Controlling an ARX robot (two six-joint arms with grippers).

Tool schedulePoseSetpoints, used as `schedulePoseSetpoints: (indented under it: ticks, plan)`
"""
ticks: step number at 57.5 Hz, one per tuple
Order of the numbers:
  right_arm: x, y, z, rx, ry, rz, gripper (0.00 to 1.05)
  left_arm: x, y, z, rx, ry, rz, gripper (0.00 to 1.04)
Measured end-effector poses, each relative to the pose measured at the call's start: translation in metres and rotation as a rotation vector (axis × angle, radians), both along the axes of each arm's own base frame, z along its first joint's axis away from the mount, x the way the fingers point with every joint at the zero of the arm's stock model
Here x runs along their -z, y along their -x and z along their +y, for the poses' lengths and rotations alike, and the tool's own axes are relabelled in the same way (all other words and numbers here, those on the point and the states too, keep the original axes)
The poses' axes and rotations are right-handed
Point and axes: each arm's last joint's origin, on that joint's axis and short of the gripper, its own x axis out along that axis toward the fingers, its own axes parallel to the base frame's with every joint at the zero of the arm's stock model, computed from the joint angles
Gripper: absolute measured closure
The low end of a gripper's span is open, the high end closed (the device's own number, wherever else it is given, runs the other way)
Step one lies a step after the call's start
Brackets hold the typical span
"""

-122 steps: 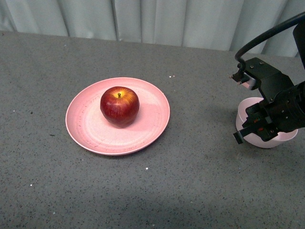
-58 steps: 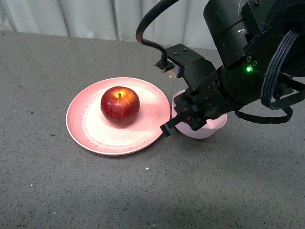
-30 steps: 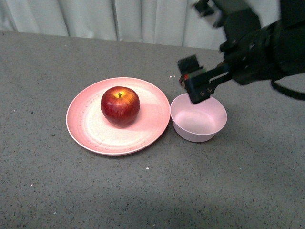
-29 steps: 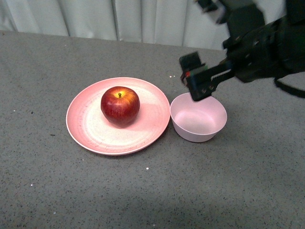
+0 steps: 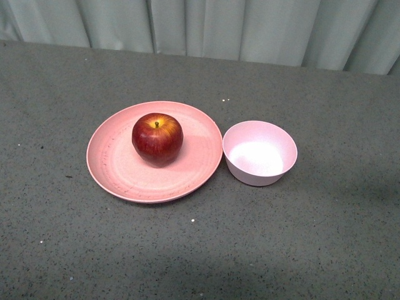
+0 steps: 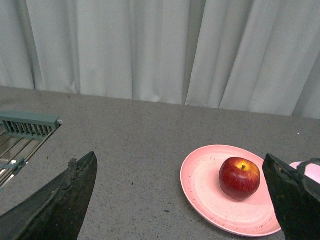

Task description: Move apple from plate to bowl

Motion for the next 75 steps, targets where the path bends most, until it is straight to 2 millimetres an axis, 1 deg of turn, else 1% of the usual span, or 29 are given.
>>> schedulePoseSetpoints:
  ticks: [5,13,17,18,22,26,48,75]
  plan:
    - [0.002,0.014,-0.003,0.0,-0.001,-0.012,0.5,0.0,0.0,0.0,0.002,0.0,0.0,0.07]
    - [0.006,0.029,-0.007,-0.005,-0.001,-0.009,0.72,0.0,0.0,0.0,0.002,0.0,0.0,0.07]
    - [0.009,0.039,-0.015,-0.014,-0.002,-0.006,0.86,0.0,0.0,0.0,0.002,0.0,0.0,0.07]
    - [0.011,0.042,-0.016,-0.005,-0.002,-0.018,0.91,0.0,0.0,0.0,0.002,0.0,0.0,0.07]
    - [0.016,0.049,-0.018,0.005,-0.001,-0.015,1.04,0.0,0.0,0.0,0.002,0.0,0.0,0.07]
    - [0.02,0.055,-0.018,0.003,-0.001,0.0,1.04,0.0,0.0,0.0,0.002,0.0,0.0,0.07]
    - [0.018,0.081,-0.018,0.0,-0.002,-0.006,1.04,0.0,0.0,0.0,0.002,0.0,0.0,0.07]
    - [0.013,0.1,-0.018,0.0,-0.002,-0.025,1.04,0.0,0.0,0.0,0.002,0.0,0.0,0.07]
